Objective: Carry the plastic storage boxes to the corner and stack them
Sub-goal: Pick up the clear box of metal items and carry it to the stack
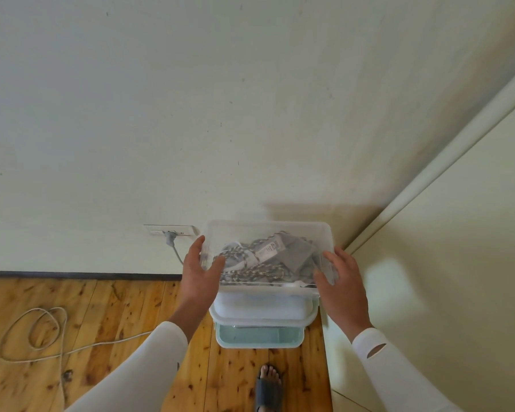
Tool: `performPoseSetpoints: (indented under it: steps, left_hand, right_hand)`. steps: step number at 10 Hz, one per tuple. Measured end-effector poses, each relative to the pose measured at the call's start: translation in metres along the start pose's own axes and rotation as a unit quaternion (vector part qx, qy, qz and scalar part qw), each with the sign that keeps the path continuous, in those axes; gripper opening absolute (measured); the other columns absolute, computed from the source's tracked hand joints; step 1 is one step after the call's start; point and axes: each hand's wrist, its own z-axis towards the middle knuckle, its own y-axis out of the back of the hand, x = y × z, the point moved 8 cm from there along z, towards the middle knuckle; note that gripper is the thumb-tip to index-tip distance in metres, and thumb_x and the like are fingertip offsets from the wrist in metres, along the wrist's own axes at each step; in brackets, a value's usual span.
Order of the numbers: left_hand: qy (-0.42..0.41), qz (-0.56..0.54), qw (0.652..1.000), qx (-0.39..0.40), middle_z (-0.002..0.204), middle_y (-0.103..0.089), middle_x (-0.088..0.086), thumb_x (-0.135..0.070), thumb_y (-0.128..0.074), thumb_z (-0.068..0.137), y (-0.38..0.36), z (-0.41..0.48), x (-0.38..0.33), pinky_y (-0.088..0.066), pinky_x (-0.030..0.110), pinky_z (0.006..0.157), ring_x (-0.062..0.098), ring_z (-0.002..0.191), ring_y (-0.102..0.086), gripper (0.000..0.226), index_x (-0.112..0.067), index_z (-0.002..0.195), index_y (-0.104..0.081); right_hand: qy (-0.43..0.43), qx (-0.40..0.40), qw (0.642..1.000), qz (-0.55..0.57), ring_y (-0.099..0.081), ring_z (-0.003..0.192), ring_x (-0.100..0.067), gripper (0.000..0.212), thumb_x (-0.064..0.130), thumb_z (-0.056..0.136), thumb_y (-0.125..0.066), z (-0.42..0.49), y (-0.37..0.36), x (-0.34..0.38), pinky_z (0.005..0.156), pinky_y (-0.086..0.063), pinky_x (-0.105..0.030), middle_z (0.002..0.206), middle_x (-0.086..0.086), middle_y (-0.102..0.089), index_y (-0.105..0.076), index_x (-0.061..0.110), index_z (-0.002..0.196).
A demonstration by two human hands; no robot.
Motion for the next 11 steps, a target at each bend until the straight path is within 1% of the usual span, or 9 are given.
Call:
performPoseSetpoints:
  steps: [1,2,3,4,5,6,7,9,11]
  left_hand:
    - [-0.003,0.001,1.000,0.003,0.148,-0.043,0.002,-0.031,-0.060,0.094,0.000,-0.002,-0.001,-0.045,0.038,0.094,0.013,0.124,-0.044,0.061,-0.034,0.147,-0.031]
    - [0.001,0.005,1.000,0.007,0.148,-0.042,0.002,-0.032,-0.060,0.094,0.001,-0.003,-0.001,-0.046,0.045,0.100,0.021,0.131,-0.045,0.061,-0.032,0.148,-0.031]
    - [0.001,0.008,1.000,0.005,0.148,-0.041,0.002,-0.032,-0.061,0.094,0.003,-0.005,-0.002,-0.047,0.045,0.099,0.018,0.126,-0.046,0.061,-0.031,0.148,-0.032]
    - [-0.006,0.010,1.000,0.002,0.146,-0.040,0.001,-0.032,-0.061,0.093,0.005,-0.006,-0.005,-0.048,0.039,0.093,0.013,0.116,-0.046,0.060,-0.032,0.147,-0.033]
    - [-0.019,0.011,1.000,0.000,0.142,-0.042,0.001,-0.030,-0.061,0.093,0.008,-0.006,-0.009,-0.051,0.037,0.091,0.019,0.117,-0.050,0.058,-0.031,0.145,-0.035]
    - [-0.026,0.022,0.999,0.001,0.144,-0.041,0.002,-0.030,-0.061,0.094,0.011,-0.006,-0.014,-0.048,0.048,0.100,0.025,0.125,-0.049,0.055,-0.030,0.144,-0.038]
    - [-0.030,0.035,0.999,0.000,0.148,-0.039,0.000,-0.031,-0.060,0.094,0.013,-0.008,-0.016,-0.044,0.051,0.105,0.025,0.130,-0.045,0.050,-0.031,0.141,-0.042]
    - [-0.054,0.061,0.997,-0.010,0.150,-0.039,-0.002,-0.028,-0.059,0.095,0.015,-0.011,-0.022,-0.035,0.042,0.112,0.019,0.136,-0.039,0.042,-0.025,0.136,-0.051]
    - [-0.078,0.059,0.994,-0.040,0.143,-0.046,-0.005,-0.023,-0.058,0.096,0.025,-0.014,-0.027,-0.039,0.039,0.109,0.016,0.130,-0.043,0.030,-0.026,0.126,-0.060]
  right_hand:
    - [-0.004,-0.003,1.000,0.002,-0.040,0.132,-0.020,0.040,0.032,0.093,-0.060,-0.003,0.002,-0.001,0.101,-0.042,-0.037,0.147,0.006,-0.039,-0.053,0.027,0.132]
    - [-0.002,-0.001,1.000,-0.010,-0.039,0.134,-0.021,0.040,0.032,0.093,-0.059,-0.002,0.002,-0.001,0.102,-0.041,-0.038,0.149,0.006,-0.038,-0.052,0.027,0.133]
    - [-0.006,0.010,1.000,-0.015,-0.036,0.136,-0.020,0.041,0.035,0.094,-0.057,-0.003,-0.001,0.000,0.104,-0.038,-0.039,0.151,0.007,-0.035,-0.050,0.029,0.135]
    - [-0.007,0.011,1.000,-0.022,-0.035,0.137,-0.021,0.043,0.037,0.094,-0.056,-0.005,-0.001,0.002,0.105,-0.038,-0.041,0.152,0.007,-0.034,-0.049,0.029,0.136]
    - [-0.013,0.013,1.000,-0.023,-0.036,0.137,-0.022,0.044,0.037,0.094,-0.056,-0.007,-0.001,0.004,0.104,-0.039,-0.041,0.152,0.006,-0.034,-0.048,0.029,0.137]
    - [-0.019,0.015,0.999,-0.021,-0.035,0.137,-0.022,0.046,0.037,0.094,-0.057,-0.007,-0.001,0.005,0.105,-0.038,-0.041,0.152,0.005,-0.034,-0.047,0.028,0.138]
    - [-0.028,0.015,0.999,-0.020,-0.034,0.137,-0.023,0.048,0.037,0.094,-0.057,-0.009,-0.001,0.005,0.106,-0.037,-0.041,0.152,0.004,-0.034,-0.045,0.027,0.139]
    - [-0.036,0.013,0.999,-0.031,-0.035,0.137,-0.024,0.049,0.037,0.093,-0.059,-0.012,0.006,0.010,0.106,-0.037,-0.043,0.152,0.001,-0.036,-0.045,0.025,0.139]
    - [-0.038,0.001,0.999,-0.017,-0.034,0.136,-0.023,0.048,0.033,0.094,-0.059,-0.015,0.015,0.017,0.106,-0.036,-0.044,0.150,0.001,-0.037,-0.046,0.024,0.138]
